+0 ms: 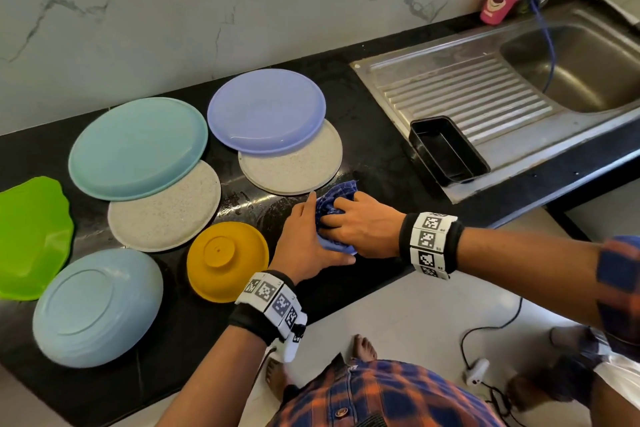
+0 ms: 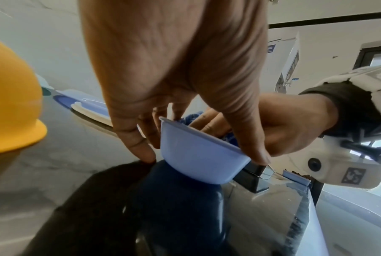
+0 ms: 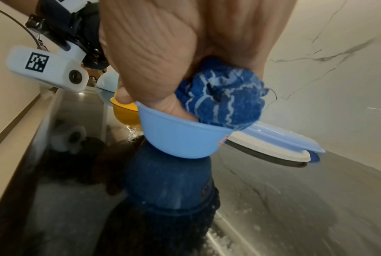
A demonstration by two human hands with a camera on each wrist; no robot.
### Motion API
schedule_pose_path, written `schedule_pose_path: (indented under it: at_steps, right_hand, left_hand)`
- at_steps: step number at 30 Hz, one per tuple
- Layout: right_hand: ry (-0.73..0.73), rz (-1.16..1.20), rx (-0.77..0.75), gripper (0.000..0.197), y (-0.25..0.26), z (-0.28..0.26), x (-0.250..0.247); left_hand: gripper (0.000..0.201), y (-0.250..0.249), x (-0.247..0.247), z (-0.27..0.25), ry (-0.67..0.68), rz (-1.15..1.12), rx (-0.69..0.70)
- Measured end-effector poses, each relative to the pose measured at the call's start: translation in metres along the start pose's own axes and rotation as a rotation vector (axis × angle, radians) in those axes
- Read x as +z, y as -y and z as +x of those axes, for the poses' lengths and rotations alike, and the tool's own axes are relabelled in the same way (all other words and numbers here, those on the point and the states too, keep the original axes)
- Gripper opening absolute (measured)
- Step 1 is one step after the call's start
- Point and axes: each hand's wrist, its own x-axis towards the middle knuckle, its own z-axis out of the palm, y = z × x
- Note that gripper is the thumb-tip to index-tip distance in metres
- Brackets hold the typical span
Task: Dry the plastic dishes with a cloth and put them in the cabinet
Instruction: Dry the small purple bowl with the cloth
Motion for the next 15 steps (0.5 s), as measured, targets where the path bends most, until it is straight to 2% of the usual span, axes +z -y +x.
schedule_pose_path:
  at_steps: [5,9,11,14,15]
  right_hand:
    - [-0.020,0.038,0.065,0.033,0.005,-0.001,0.001]
    - [-0.009,0.015,0.174,0.033,0.015,-0.001,0.002]
    - [0.049,0.041,0.236,0.031,0.020,0.002,-0.001]
    - [0.202,0.095,0.291,0.027,0.023,0.007,-0.016]
    - [0.247,0.140,0.297,0.027,0.023,0.009,-0.023]
  left_hand:
    - [0.137,0.000,-0.003,0.007,-0.017,0.050,0.034]
    - [0.139,0.001,-0.005,0.011,0.003,0.131,0.046]
    - [0.134,0.004,-0.004,0.013,0.005,0.157,0.067]
    - [0.111,0.006,-0.002,0.016,0.039,0.198,0.109]
    - [0.110,0.006,-0.001,0.016,0.060,0.212,0.111]
